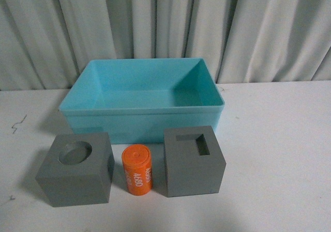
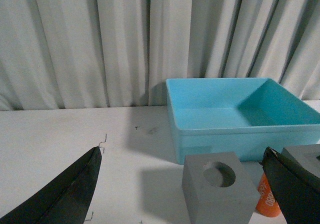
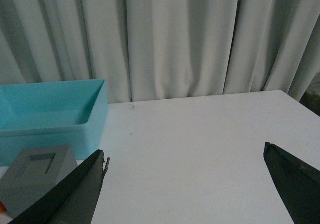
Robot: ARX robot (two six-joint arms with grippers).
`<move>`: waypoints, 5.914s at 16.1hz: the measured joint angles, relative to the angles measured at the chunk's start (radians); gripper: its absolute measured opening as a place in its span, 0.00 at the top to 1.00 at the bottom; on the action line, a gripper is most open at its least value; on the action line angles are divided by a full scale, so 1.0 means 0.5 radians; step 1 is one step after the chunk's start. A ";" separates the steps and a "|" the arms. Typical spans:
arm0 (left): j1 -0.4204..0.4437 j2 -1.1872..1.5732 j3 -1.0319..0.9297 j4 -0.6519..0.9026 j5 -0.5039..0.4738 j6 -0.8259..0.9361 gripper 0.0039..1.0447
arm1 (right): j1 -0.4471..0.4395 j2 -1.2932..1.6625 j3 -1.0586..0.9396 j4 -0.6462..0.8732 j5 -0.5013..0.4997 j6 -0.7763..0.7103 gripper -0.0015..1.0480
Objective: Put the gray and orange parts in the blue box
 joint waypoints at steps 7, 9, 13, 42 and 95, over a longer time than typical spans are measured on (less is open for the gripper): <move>0.000 0.000 0.000 0.000 0.000 0.000 0.06 | 0.000 0.000 0.000 0.000 0.000 0.000 0.06; 0.000 0.000 0.000 0.000 0.000 0.000 0.06 | 0.000 0.000 0.000 0.000 0.000 0.000 0.06; 0.000 0.000 0.000 0.000 0.000 0.000 0.06 | 0.000 0.000 0.000 0.000 0.000 0.000 0.06; 0.000 0.000 0.000 -0.002 0.000 -0.001 0.06 | 1.076 3.733 1.693 0.600 0.475 0.433 0.06; 0.000 0.000 0.000 -0.001 0.000 0.000 0.06 | 0.770 4.652 3.237 0.503 0.543 0.549 0.65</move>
